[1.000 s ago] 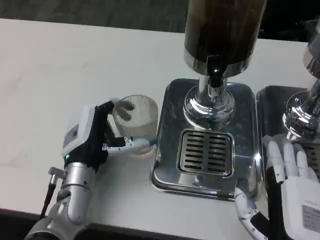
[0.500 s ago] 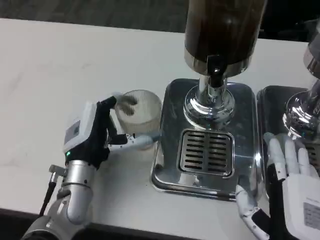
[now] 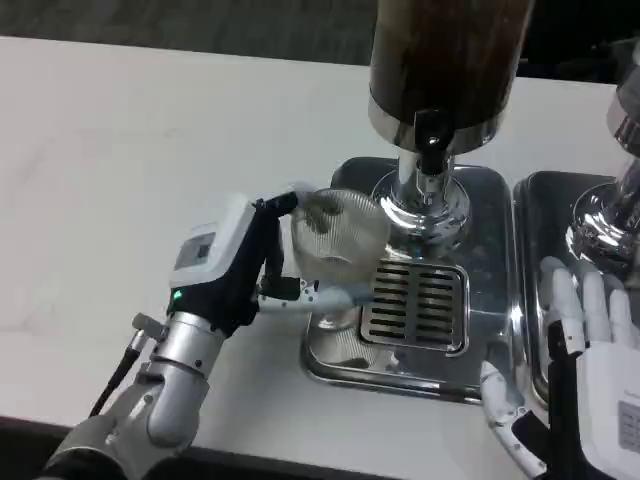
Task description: Grasp the cup under the faucet to collect the drink, then remove the cup.
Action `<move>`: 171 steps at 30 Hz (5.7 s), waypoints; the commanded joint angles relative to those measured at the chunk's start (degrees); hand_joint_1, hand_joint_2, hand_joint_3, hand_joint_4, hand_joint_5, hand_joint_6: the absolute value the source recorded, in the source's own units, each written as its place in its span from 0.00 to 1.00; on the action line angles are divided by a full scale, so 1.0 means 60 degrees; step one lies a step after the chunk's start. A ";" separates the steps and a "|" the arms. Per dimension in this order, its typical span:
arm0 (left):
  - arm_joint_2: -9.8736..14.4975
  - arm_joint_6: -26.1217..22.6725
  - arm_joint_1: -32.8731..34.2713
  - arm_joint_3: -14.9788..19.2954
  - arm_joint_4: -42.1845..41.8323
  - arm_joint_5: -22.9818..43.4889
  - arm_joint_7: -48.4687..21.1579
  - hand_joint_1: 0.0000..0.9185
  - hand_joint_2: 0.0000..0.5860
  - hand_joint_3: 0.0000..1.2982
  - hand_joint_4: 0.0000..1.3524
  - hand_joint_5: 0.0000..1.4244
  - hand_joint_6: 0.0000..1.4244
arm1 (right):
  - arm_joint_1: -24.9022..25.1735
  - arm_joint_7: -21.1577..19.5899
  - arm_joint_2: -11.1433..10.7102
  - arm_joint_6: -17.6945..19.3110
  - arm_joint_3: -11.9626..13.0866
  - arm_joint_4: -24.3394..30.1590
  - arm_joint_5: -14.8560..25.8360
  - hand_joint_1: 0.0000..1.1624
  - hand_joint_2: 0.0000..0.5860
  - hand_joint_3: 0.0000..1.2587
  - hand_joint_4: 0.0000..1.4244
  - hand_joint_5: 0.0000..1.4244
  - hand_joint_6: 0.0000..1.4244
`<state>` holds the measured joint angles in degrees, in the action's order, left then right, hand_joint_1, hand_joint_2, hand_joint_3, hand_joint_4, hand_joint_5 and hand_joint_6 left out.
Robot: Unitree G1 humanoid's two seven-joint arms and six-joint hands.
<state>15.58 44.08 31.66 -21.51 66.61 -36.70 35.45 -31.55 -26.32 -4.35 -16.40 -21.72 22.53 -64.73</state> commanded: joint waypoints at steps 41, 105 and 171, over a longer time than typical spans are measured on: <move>-0.1453 -0.1511 0.1411 -0.1481 0.1026 -0.0519 0.0200 0.48 0.09 0.33 0.40 0.61 0.76 | -0.0214 -0.0486 0.0476 -0.0199 -0.0175 -0.0015 0.0006 0.19 0.80 0.05 0.00 0.00 0.10; 0.1700 0.1466 -0.2846 0.2353 -0.6778 0.5975 -0.6771 0.00 0.12 0.03 0.00 0.09 0.05 | 0.0962 0.0440 -0.0858 0.0403 0.0459 -0.0611 0.0878 0.19 0.79 0.05 0.00 0.00 0.09; 0.0438 0.1718 -0.0445 0.1301 -0.6314 0.3390 -0.9398 0.00 0.19 0.11 0.01 0.16 0.13 | 0.1021 0.0212 -0.0154 0.0357 0.0378 -0.0861 0.1168 0.20 0.77 0.04 0.00 0.00 0.09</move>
<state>17.21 52.62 29.13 -12.39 29.76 -13.23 -21.30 -25.95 -25.09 -5.26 -14.65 -20.07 17.79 -58.94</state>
